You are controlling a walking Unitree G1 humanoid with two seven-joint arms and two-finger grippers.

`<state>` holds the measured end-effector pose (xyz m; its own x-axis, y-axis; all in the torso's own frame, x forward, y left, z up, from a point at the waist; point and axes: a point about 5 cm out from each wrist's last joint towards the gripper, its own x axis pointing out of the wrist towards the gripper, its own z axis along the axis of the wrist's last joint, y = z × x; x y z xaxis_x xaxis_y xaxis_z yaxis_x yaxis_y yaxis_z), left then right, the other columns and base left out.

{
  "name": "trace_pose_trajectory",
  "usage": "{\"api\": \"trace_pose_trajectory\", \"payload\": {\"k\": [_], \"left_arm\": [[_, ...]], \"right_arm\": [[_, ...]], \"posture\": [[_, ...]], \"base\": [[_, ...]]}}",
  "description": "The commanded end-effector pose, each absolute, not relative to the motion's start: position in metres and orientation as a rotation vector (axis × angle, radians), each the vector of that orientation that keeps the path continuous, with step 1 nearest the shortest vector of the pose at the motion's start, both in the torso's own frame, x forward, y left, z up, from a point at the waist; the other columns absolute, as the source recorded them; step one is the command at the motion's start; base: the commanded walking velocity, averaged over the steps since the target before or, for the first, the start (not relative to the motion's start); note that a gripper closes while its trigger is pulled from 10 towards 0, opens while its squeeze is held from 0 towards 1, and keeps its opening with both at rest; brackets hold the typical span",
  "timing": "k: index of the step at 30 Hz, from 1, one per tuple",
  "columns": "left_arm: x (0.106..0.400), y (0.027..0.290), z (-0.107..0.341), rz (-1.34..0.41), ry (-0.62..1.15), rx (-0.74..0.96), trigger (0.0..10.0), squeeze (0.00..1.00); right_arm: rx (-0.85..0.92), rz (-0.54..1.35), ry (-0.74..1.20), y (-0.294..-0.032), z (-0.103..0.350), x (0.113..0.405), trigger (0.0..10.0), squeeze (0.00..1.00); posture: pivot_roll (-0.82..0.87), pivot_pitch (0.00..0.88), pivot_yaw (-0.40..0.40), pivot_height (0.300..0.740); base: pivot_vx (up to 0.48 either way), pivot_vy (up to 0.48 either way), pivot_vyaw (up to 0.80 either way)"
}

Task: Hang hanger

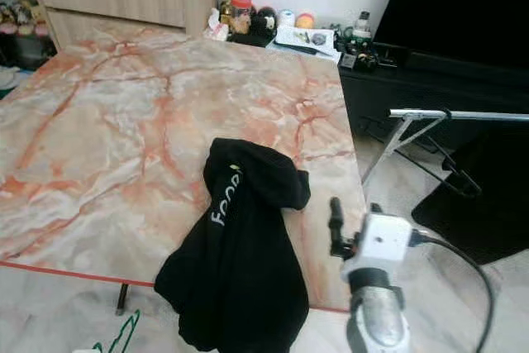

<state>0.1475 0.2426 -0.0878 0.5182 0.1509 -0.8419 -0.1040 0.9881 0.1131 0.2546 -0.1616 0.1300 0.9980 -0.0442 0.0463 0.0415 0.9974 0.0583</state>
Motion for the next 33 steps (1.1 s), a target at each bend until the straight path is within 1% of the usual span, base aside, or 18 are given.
{"api": "trace_pose_trajectory", "payload": {"k": [1,8,13,27,29,33], "left_arm": [[0.132,0.231,-0.097,0.121,1.084,0.035,10.0,0.0],[0.132,0.231,-0.097,0.113,1.085,0.039,10.0,0.0],[0.133,0.231,-0.097,0.108,1.086,0.041,10.0,0.0],[0.133,0.231,-0.096,0.095,1.089,0.049,10.0,0.0],[0.133,0.231,-0.096,0.094,1.089,0.048,10.0,0.0],[0.133,0.231,-0.096,0.085,1.09,0.052,10.0,0.0]], "right_arm": [[0.041,-0.073,-0.037,-0.171,0.127,0.254,10.0,0.0],[0.059,-0.092,-0.014,-0.173,0.123,0.255,10.0,0.0],[0.058,-0.088,-0.009,-0.172,0.122,0.256,10.0,0.0],[0.033,-0.086,-0.012,-0.175,0.12,0.258,10.0,0.0],[0.022,-0.081,0.007,-0.176,0.113,0.257,10.0,0.0],[0.062,-0.127,0.059,-0.184,0.1,0.255,10.0,0.0]], "posture": [[0.08,0.107,-0.116,0.74],[0.08,0.109,-0.113,0.74],[0.08,0.11,-0.113,0.74],[0.09,0.111,-0.115,0.74],[0.09,0.111,-0.116,0.74],[0.09,0.11,-0.115,0.74]], "base": [[0.0,-0.364,0.0],[0.0,-0.397,0.0],[0.0,-0.402,-0.73],[0.0,-0.402,0.0],[0.0,-0.401,0.0],[0.0,-0.402,0.0]]}}
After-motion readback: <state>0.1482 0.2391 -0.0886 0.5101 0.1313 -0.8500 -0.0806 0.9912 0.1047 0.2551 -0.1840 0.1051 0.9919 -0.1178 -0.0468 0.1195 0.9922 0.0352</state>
